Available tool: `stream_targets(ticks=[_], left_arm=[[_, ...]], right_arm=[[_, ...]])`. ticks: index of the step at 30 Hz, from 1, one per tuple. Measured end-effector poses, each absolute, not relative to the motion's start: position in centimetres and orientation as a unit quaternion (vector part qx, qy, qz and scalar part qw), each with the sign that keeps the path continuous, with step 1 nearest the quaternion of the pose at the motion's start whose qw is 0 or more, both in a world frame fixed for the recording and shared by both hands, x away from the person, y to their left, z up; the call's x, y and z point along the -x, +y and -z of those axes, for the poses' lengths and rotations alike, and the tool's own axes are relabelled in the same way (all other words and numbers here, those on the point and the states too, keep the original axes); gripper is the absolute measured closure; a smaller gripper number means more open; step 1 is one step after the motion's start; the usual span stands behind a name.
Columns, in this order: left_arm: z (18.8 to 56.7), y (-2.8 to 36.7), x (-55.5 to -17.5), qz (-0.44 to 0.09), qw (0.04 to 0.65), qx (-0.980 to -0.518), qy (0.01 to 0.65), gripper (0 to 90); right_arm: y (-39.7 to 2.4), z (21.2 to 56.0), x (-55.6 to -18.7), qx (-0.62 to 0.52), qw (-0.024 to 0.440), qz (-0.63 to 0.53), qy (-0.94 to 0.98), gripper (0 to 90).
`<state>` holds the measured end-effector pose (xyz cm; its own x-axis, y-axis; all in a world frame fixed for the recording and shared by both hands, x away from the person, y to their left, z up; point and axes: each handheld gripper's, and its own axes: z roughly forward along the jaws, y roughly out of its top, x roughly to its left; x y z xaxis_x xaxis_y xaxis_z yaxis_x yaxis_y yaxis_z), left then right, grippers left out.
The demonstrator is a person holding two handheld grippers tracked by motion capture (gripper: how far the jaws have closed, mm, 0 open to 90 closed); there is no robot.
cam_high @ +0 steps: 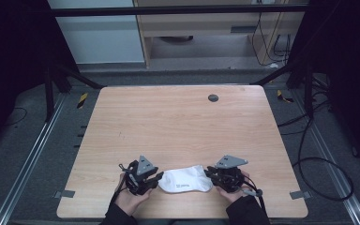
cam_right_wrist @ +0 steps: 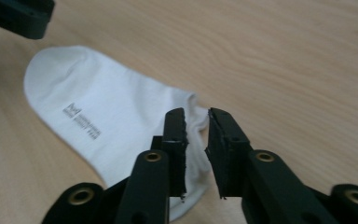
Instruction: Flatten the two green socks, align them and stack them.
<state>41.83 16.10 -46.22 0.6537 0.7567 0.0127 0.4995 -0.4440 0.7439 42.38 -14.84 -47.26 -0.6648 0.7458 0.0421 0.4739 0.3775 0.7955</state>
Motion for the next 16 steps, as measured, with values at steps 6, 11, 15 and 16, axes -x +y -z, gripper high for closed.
stream_targets(ticks=[6,11,15,16], left_arm=[[45.9,19.0,-43.0,-0.194,0.379,-0.812,0.399,54.5],[46.2,21.4,-44.2,-0.201,0.381,-0.799,0.42,44.4],[46.4,23.2,-44.8,-0.212,0.388,-0.786,0.432,37.6],[46.4,23.7,-44.9,-0.214,0.39,-0.782,0.436,36.1]], right_arm=[[-17.2,46.9,-43.4,-0.404,0.202,-0.432,0.781,55.1],[-19.2,47.1,-44.4,-0.43,0.221,-0.428,0.764,41.4],[-21.0,47.4,-45.1,-0.45,0.233,-0.425,0.75,34.1],[-21.5,47.4,-45.2,-0.457,0.234,-0.424,0.746,33.3]])
